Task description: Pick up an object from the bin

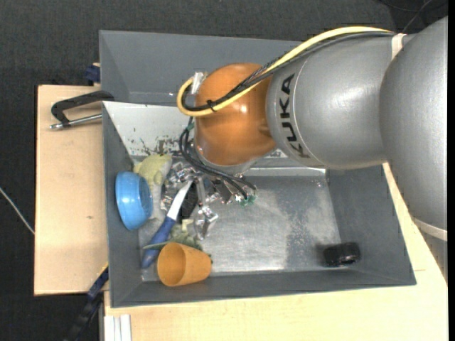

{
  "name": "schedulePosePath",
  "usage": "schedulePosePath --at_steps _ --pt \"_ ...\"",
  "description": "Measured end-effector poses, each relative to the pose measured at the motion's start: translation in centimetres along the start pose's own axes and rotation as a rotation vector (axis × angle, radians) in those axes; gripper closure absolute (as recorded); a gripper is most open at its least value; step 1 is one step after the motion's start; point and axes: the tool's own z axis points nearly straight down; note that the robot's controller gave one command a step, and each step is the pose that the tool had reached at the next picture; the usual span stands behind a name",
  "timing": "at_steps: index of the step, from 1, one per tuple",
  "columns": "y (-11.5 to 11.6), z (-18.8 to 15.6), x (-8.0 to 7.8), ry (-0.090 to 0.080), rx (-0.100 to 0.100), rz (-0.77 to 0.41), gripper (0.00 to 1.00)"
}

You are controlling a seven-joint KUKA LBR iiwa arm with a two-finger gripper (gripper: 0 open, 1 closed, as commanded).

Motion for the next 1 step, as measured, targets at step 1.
schedulePosePath --at_steps 1 --pt "-3.61 8.00 -0.06 0.001 -0.001 -0.493 0.00"
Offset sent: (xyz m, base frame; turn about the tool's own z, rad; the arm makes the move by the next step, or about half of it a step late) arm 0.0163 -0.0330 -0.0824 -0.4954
